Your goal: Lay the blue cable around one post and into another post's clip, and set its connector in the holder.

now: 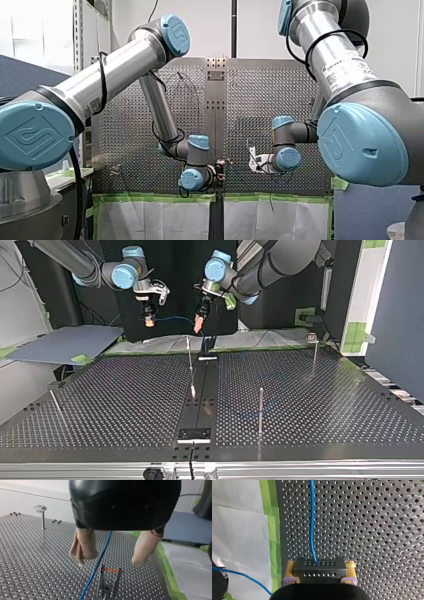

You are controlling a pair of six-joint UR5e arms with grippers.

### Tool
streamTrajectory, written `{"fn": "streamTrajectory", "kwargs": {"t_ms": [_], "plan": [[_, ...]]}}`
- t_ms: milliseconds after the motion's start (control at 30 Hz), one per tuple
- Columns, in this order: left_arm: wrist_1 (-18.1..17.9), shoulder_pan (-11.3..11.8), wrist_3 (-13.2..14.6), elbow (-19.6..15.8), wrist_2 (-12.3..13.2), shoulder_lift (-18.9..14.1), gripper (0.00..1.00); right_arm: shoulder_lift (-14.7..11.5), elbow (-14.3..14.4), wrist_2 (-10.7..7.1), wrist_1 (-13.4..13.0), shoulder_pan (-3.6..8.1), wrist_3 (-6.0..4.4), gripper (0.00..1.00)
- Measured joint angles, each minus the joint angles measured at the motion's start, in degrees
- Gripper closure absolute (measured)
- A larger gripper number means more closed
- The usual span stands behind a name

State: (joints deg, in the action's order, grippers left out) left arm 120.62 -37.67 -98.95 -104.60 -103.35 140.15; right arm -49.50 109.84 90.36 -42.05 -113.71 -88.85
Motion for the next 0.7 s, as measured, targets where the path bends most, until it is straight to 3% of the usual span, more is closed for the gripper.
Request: {"fn": "streamTrajectory", "kwargs": {"t_ms": [433,700], "plan": [[0.29,-0.47,2.18,0.11,0.72,0.04,0.00,0.01,0.00,-0.26,-0.57,-0.66,-0.04,1.00],[-3.07,-0.66,-0.77,0.21,2.95,0.06,0.00,0.00,-0.01,-0.32,-0.63,-0.96,0.04,1.00]]}}
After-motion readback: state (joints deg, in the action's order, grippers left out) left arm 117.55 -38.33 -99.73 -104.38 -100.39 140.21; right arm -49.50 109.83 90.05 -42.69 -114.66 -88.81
